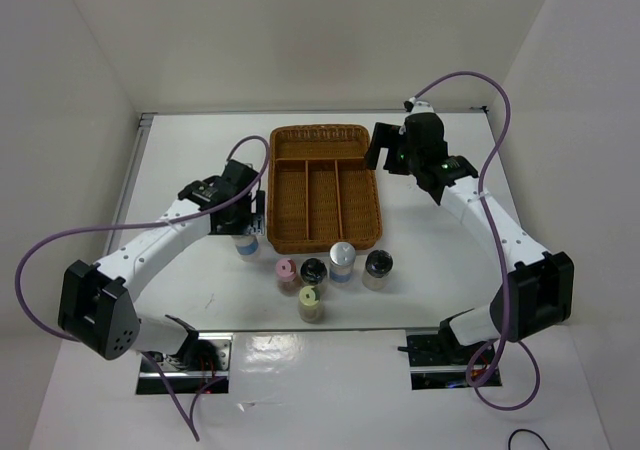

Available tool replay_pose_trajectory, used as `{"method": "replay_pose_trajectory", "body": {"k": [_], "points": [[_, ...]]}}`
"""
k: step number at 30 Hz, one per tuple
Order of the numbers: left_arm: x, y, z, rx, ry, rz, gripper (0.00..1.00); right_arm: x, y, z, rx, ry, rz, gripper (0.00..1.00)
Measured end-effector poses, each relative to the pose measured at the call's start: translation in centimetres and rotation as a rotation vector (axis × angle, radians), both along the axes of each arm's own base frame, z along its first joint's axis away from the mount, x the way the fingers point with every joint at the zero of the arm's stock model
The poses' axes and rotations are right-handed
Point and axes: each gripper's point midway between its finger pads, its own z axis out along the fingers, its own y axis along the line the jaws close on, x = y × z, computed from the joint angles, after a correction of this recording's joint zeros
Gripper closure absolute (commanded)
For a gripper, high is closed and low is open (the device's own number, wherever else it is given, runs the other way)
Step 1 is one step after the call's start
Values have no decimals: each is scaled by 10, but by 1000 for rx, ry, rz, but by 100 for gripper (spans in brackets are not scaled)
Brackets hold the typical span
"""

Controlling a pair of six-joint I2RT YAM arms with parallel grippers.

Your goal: Organize the condiment bottles

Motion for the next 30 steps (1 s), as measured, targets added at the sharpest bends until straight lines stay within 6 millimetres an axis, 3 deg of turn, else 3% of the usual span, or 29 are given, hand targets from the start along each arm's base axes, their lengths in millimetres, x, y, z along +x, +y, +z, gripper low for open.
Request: {"method": "replay_pose_trajectory", "body": {"k": [15,26,30], "points": [[-1,2,-8,-17,7,27,17,1,0,1,-9,-3,7,1],[3,3,-6,-34,0,36,50,2,0,-4,-13,8,7,1],[-1,8,-1,-14,19,45,52,2,1,-6,-12,14,9,1]]}}
